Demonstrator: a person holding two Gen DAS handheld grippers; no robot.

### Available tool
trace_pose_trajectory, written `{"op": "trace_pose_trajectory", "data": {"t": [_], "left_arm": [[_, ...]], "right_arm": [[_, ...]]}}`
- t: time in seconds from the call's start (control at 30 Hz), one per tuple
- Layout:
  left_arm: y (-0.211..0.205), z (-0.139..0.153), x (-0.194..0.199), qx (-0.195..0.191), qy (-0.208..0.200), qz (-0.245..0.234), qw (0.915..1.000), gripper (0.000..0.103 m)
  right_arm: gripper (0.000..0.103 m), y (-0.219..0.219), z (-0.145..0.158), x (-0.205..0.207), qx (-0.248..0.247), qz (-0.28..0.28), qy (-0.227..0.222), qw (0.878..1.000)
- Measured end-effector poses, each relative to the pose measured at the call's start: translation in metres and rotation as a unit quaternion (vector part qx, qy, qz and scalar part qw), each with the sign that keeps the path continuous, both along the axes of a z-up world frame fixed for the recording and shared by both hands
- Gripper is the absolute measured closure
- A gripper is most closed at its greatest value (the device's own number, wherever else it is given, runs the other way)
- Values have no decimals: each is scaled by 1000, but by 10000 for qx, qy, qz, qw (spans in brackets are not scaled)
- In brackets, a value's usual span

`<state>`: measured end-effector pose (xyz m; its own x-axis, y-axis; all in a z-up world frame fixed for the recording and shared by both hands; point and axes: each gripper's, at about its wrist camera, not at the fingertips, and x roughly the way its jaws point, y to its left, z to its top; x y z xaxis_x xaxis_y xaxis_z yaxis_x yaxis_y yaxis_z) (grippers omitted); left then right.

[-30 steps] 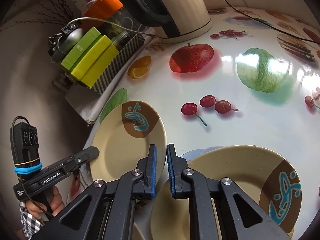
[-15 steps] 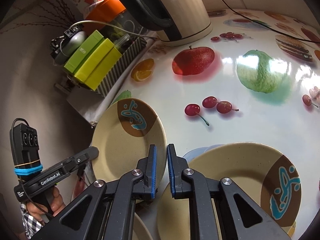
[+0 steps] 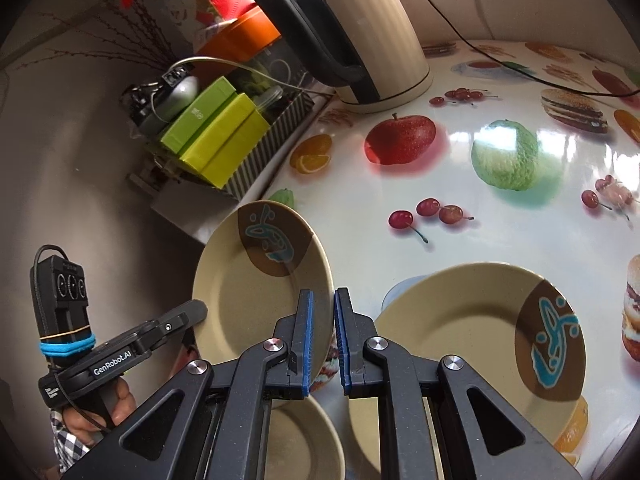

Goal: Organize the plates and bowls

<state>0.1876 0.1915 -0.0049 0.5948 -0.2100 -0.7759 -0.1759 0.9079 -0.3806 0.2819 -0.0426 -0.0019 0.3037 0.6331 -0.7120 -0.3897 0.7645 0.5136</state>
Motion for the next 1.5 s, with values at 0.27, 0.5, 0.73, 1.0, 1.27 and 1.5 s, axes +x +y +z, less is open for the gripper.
{"op": "trace_pose_trajectory", "data": {"t": [0.27, 0.5, 0.73, 1.0, 1.27, 1.5], "left_arm": [[-8, 2, -29, 19, -12, -6, 10000, 85], [-15, 0, -52, 11, 26, -22, 10000, 85], [-20, -8, -70, 34, 125, -58, 9999, 85], [-25, -18, -82, 27, 233, -55, 9997, 85], [-28, -25, -86, 43, 342, -100, 9994, 85], [-29, -30, -89, 32, 426, -87, 9990, 85]], "right_arm": [[92, -10, 7, -27, 50, -39, -33, 10000], [92, -18, 7, -53, 80, -44, -23, 10000], [92, -24, -1, -76, 81, -102, 54, 9999], [92, -27, -11, -94, 3, -122, 143, 9998], [92, -30, -19, -103, -32, -157, 245, 9996], [92, -30, -24, -106, -110, -166, 281, 9994]]}}
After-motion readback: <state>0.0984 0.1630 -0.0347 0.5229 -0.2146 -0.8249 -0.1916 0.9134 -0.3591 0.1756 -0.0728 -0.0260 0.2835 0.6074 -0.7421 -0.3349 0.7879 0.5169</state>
